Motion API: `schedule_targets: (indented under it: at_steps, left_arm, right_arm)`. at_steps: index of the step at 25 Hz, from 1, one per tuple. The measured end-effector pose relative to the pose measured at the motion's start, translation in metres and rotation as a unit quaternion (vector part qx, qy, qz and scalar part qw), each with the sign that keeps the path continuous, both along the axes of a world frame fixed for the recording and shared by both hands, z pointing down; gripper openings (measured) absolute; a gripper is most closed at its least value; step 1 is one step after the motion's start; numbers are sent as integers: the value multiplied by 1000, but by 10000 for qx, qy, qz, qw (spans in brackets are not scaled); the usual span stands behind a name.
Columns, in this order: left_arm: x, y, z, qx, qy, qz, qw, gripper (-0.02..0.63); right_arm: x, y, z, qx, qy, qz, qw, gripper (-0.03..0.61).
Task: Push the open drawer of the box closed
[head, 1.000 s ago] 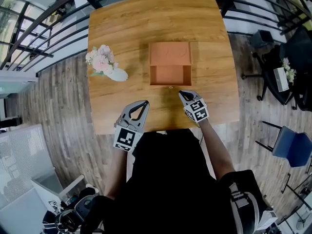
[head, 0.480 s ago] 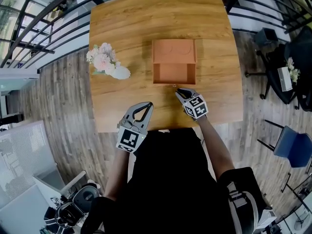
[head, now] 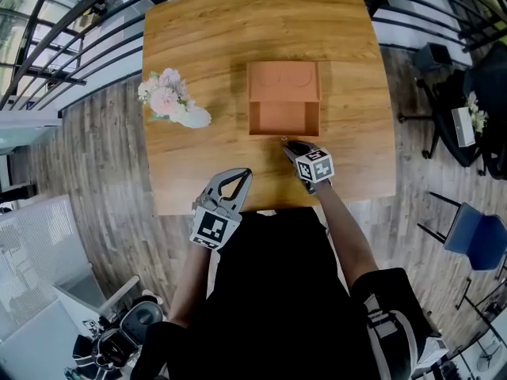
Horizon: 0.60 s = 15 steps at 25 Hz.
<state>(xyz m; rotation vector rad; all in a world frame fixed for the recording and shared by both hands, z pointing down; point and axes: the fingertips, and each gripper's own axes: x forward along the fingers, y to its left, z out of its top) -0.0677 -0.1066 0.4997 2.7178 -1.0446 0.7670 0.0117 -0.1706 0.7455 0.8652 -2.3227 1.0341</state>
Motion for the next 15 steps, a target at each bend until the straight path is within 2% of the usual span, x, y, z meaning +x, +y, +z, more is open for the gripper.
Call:
schedule_targets:
  at_steps: [5,15]
  left_arm:
    - [-4,0,0,-31,28,-11,10000,21]
    - [-13,1,4,-96,29,-23,9999,21]
  right_arm:
    - [-1,-7,7,-245,-93,279,9993,98]
    - [-7,-18,11,-349,-95,455,9983,96]
